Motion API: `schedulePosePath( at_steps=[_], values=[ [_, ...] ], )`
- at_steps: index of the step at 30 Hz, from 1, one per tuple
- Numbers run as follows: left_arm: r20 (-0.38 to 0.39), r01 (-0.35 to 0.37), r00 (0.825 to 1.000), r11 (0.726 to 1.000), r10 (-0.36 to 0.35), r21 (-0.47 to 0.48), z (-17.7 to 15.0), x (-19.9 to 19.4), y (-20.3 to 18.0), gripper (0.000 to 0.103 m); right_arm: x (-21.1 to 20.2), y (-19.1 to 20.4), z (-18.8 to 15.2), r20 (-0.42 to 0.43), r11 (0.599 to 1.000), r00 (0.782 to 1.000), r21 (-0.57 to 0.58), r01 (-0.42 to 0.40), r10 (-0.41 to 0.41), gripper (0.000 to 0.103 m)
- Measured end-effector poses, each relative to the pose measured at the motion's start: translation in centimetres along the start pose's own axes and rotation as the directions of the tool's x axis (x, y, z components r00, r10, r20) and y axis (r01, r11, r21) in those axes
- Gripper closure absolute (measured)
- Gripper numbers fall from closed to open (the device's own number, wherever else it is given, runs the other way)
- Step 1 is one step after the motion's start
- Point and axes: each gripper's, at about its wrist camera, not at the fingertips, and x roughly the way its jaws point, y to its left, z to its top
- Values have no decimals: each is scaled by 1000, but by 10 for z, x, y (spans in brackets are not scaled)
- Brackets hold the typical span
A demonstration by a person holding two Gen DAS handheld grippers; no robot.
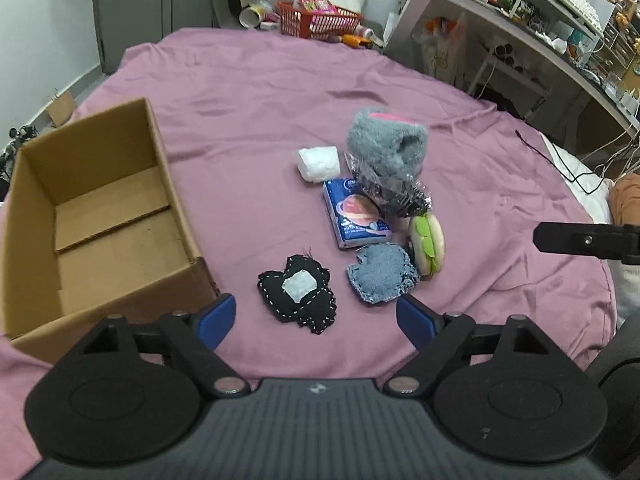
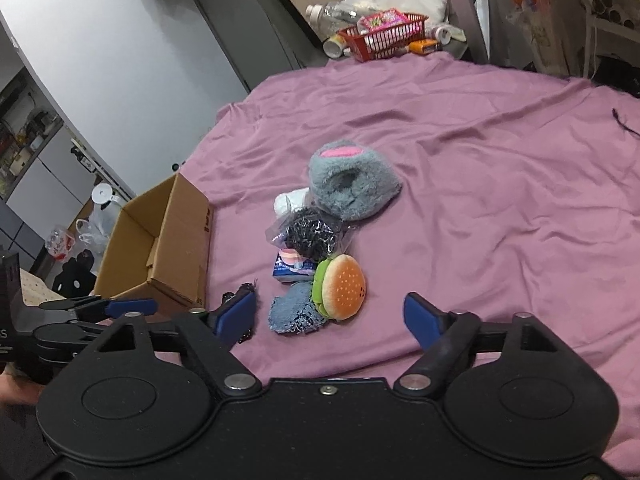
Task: Organize soft objects
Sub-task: 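Grasp the black felt patch with the left gripper while the right grasps the burger plush, then carry the black patch into the cardboard box and open the left gripper while the right carries the burger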
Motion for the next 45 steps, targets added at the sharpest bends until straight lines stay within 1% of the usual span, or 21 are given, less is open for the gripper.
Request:
schedulePosePath(
  at_steps=[4, 7, 10, 15, 18, 21, 23, 24, 26, 27, 28, 29, 30, 31, 33, 34, 35, 41, 45],
  values=[
    [-25, 11, 1000, 1000, -11, -10, 3, 18, 5, 19, 19, -1, 3, -26, 1000, 1000, 10, -6, 7, 32],
    [-38, 24, 999, 1000, -24, -11, 4, 30, 5, 21, 33, -1, 4, -53, 1000, 999, 19, 0, 1, 32],
    [-47, 9, 999, 1000, -9, 9, 5, 44, 2, 21, 49, 1, 5, -80, 1000, 997, 23, 12, -10, 32],
    [-71, 12, 997, 1000, -12, 3, 4, 66, 3, 22, 70, 6, 8, -96, 999, 995, 13, 29, -28, 32],
    [-86, 0, 996, 1000, 1, 12, 3, 75, 1, 28, 82, 8, 9, -101, 999, 994, 15, 42, -40, 32],
    [-98, -27, 995, 1000, 27, -2, 2, 82, 3, 34, 90, 11, 7, -111, 998, 992, 21, 58, -56, 32],
    [-104, -45, 994, 999, 43, -14, 1, 85, 5, 41, 96, 13, 5, -112, 997, 991, 22, 70, -67, 32],
    [-104, -51, 993, 998, 49, -19, 0, 86, 7, 43, 99, 14, 4, -112, 997, 991, 23, 76, -72, 32],
    [-103, -59, 993, 997, 55, -43, -2, 88, 11, 53, 103, 17, 1, -108, 996, 991, 25, 88, -85, 32],
    [-98, -62, 994, 997, 56, -53, -2, 88, 13, 54, 106, 19, -1, -105, 994, 989, 23, 102, -99, 32],
    [-89, -65, 994, 996, 60, -55, -3, 87, 14, 58, 108, 21, -3, -103, 992, 987, 16, 124, -122, 38],
    [-78, -70, 995, 996, 66, -48, -3, 86, 13, 61, 112, 23, -5, -99, 989, 984, 6, 150, -149, 48],
    [-67, -74, 995, 996, 71, -41, -4, 85, 12, 63, 114, 23, -6, -97, 986, 982, 2, 164, -163, 55],
    [-58, -74, 996, 996, 71, -40, -5, 84, 12, 68, 116, 23, -8, -93, 985, 981, 4, 170, -169, 68],
    [-47, -70, 997, 997, 68, -45, -7, 82, 11, 74, 114, 22, -10, -70, 986, 984, 22, 167, -165, 72],
    [-42, -68, 997, 997, 66, -46, -7, 80, 10, 82, 111, 21, -11, -60, 987, 986, 30, 158, -156, 75],
    [-38, -65, 997, 997, 64, -49, -7, 77, 10, 84, 108, 20, -11, -51, 988, 987, 32, 152, -150, 77],
    [29, -32, 999, 999, 33, -37, -5, 59, 7, 86, 81, 16, -11, 7, 991, 993, 67, 118, -119, 78],
    [72, -16, 997, 999, 19, -35, -2, 45, 3, 86, 66, 17, -10, 42, 993, 994, 76, 94, -97, 78]
  ],
)
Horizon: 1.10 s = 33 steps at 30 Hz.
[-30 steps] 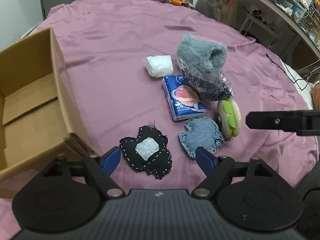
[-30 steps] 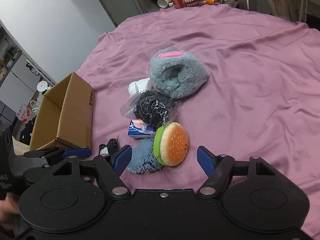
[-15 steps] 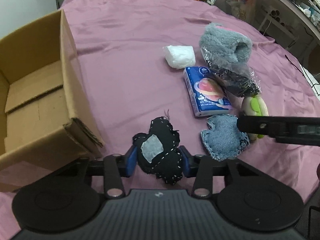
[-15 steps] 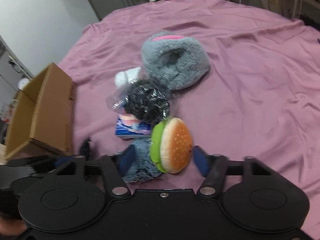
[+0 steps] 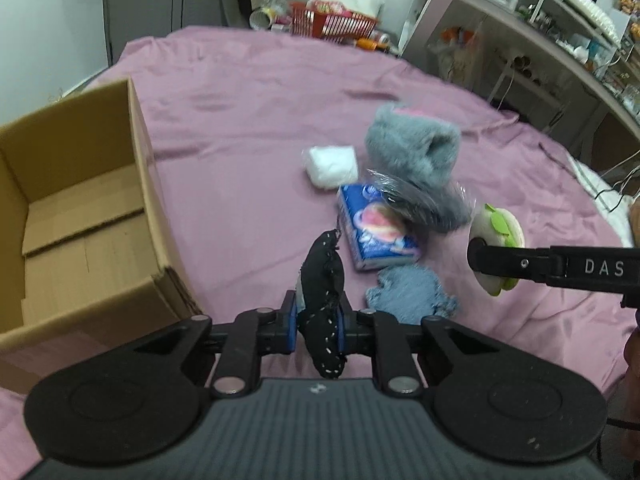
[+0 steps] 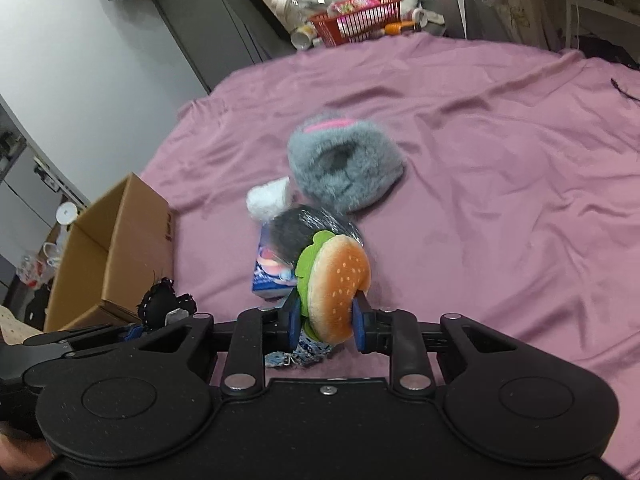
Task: Organize soft objects
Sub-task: 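Carry the black patch into the cardboard box and open the left gripper while the right carries the burger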
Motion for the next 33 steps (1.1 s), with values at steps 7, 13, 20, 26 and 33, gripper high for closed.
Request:
schedulePosePath(
  at_steps=[7, 13, 20, 26, 33],
  values=[
    [73, 31, 997, 1000, -31, -2, 11, -24, -3, 86, -22, 4, 4, 48, 999, 998, 6, -44, 44, 78],
    [117, 47, 992, 999, -44, -23, 20, -41, 3, 86, -31, 11, 9, 66, 997, 995, -13, -73, 74, 78],
    [178, 61, 983, 997, -51, -51, 31, -68, 19, 86, -33, 35, 19, 88, 993, 992, -78, -88, 94, 78],
    [219, 49, 975, 997, -33, -67, 37, -86, 37, 86, -32, 63, 29, 118, 982, 983, -140, -123, 140, 78],
    [228, -1, 973, 993, 28, -116, 36, -101, 71, 86, -26, 94, 39, 120, 965, 974, -203, -168, 194, 78]
  ],
)
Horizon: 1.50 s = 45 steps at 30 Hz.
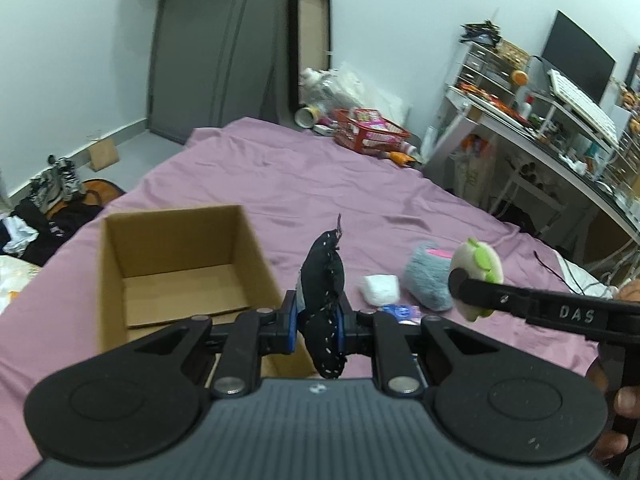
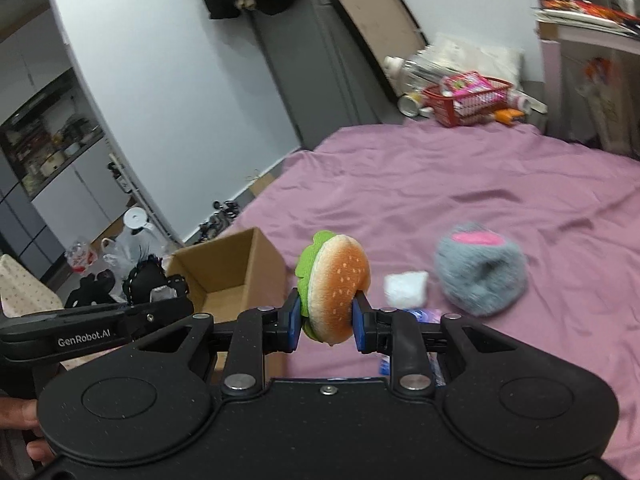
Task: Organize soft objects
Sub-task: 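Carry the black patch into the cardboard box and open the left gripper while the right carries the burger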
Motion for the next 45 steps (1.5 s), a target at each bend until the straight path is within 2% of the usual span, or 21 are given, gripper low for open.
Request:
schedulePosePath(
  at_steps=[10, 17, 24, 27, 30, 32, 34, 39, 45],
  values=[
    [-21, -92, 996, 994, 91, -63, 3, -9, 51, 86, 22, 39, 9, -6, 991, 994, -69, -113, 113, 78],
    [-75, -127, 990, 988, 121, -84, -4, -3, 72, 86, 41, 60, 5, -42, 982, 987, -101, -160, 157, 78],
    [-162, -168, 975, 980, 149, -109, -11, 11, 84, 85, 56, 75, 1, -78, 974, 981, -131, -185, 175, 78],
    [-184, -197, 967, 976, 177, -98, -12, 15, 86, 82, 62, 79, -1, -86, 971, 981, -151, -187, 175, 78],
    [-192, -177, 970, 974, 149, -141, -11, 14, 91, 77, 69, 82, -4, -113, 969, 977, -150, -198, 183, 78],
    [-191, -191, 968, 970, 161, -153, -10, 13, 91, 65, 71, 85, -6, -119, 966, 975, -156, -206, 189, 78],
    [-189, -216, 964, 965, 186, -150, -9, 10, 90, 58, 73, 87, -6, -124, 965, 973, -156, -212, 193, 78],
    [-189, -228, 962, 962, 198, -152, -6, 1, 87, 53, 79, 88, -6, -140, 965, 968, -134, -226, 207, 77],
    [-178, -261, 957, 946, 229, -190, -4, -15, 87, 39, 80, 85, -5, -152, 966, 964, -107, -234, 217, 66]
  ],
)
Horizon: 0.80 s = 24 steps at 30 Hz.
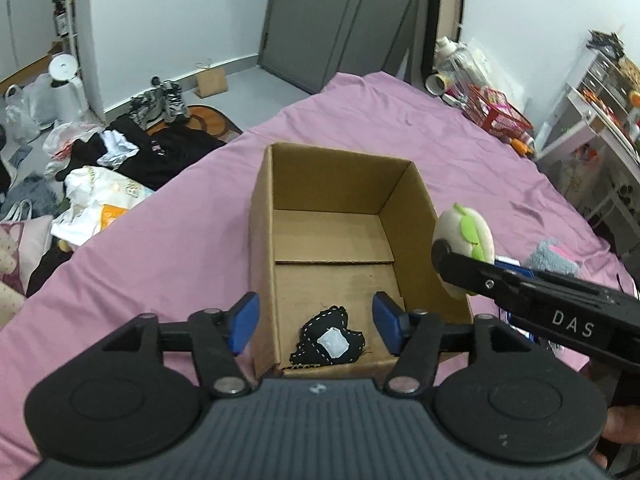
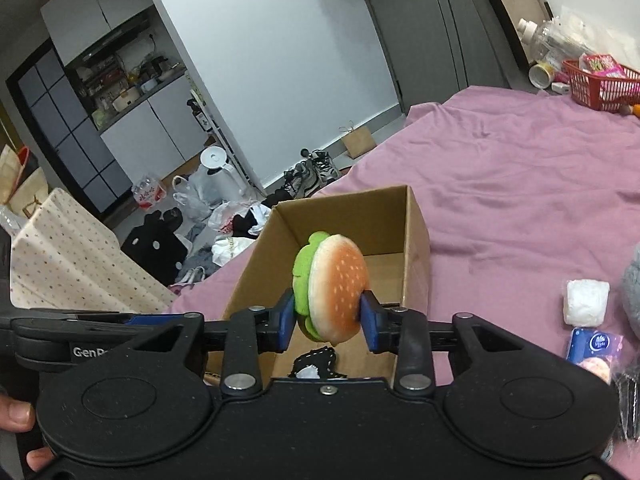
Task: Organize soft objects
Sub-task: 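Carry the black patch into the cardboard box and open the left gripper while the right carries the burger, then lower the burger plush into the box and open the right gripper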
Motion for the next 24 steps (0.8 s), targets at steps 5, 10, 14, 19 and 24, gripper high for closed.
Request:
schedulePosePath(
  at_steps=[5, 10, 14, 19, 24],
  values=[
    [10, -28, 1000, 1000, 28, -14, 0, -10, -3, 26, -22, -5, 2, 48, 1000, 999, 7, 7, -8, 37],
    [16, -21, 1000, 1000, 21, -6, 0, -18, -15, 22, -45, -18, 5, 84, 999, 996, 35, 20, -23, 22],
    [25, -29, 999, 1000, 28, 13, -1, -26, -29, 18, -64, -29, 4, 101, 997, 993, 44, 56, -60, 21],
    [52, -14, 999, 1000, 13, 22, -2, -34, -44, 10, -91, -48, 0, 146, 994, 986, 78, 74, -85, 14],
    [71, -6, 997, 999, 2, 43, -3, -41, -62, 2, -112, -63, -4, 183, 990, 976, 99, 102, -119, 4]
  ],
)
